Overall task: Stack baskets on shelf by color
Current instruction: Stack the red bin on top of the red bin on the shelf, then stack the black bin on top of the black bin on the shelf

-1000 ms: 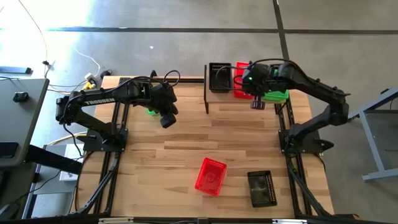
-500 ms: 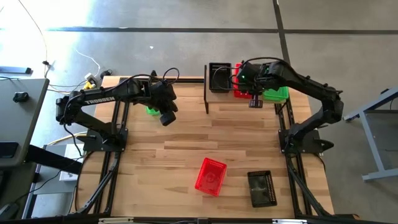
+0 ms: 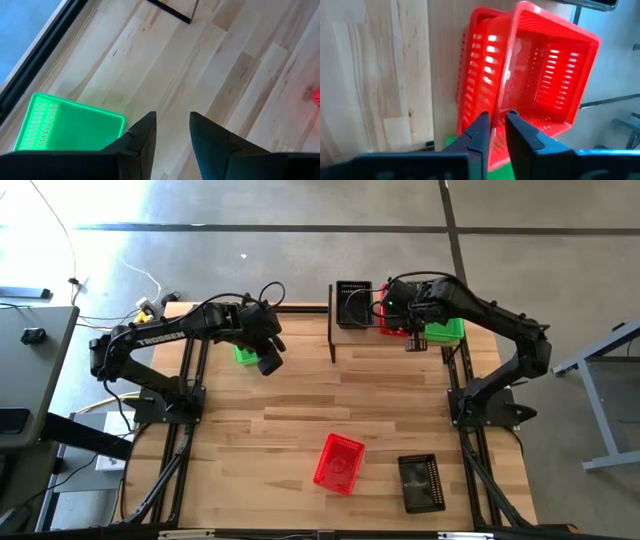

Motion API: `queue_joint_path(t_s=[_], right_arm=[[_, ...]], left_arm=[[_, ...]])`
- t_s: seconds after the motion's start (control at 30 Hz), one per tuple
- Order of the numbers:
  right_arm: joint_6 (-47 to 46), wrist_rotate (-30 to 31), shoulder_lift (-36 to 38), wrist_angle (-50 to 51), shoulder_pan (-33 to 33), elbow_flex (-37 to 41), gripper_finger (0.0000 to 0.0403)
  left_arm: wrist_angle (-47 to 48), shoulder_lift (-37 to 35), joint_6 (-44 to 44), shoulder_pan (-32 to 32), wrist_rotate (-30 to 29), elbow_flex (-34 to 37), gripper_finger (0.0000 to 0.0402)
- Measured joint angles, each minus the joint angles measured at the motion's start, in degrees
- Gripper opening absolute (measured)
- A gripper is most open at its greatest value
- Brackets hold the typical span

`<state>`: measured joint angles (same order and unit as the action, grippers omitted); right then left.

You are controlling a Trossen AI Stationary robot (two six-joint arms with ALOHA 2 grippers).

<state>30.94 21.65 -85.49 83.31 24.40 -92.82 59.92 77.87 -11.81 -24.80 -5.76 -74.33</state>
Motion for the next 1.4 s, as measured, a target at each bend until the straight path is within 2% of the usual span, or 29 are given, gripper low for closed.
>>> queue_joint_path(t_s=[0.27,0.67,0.77,0.9,1.03,1.4], right_arm=[[0.6,2.3,0.0,-0.4,0.0,0.0,0.0089],[-4.8,1.7,0.1,2.6,-0.1,-4.2,0.0091],[-7.2,0.0,0.1,4.4,-0.1,-5.0,0.0091],[-12.6,-5.8,0.1,6.9,-0.8,-6.1,0.0091],[-16.1,-10.4,1.5,6.7,-4.0,-6.1,0.0091],[-33.2,-15.3,3.5,6.7,-17.6,-6.0,0.0091]], left_arm=[[0.0,0.0,0.0,-0.1,0.0,0.0,0.0107],[0.0,0.0,0.0,0.0,0.0,0.0,0.0107],[0.0,0.0,0.0,0.0,0.0,0.0,0.0107],[0.1,0.0,0.0,0.0,0.3,0.0,0.0107],[0.2,0.0,-0.1,0.0,2.4,0.0,0.0107],[0.3,0.0,-0.2,0.2,5.3,0.0,0.0107]])
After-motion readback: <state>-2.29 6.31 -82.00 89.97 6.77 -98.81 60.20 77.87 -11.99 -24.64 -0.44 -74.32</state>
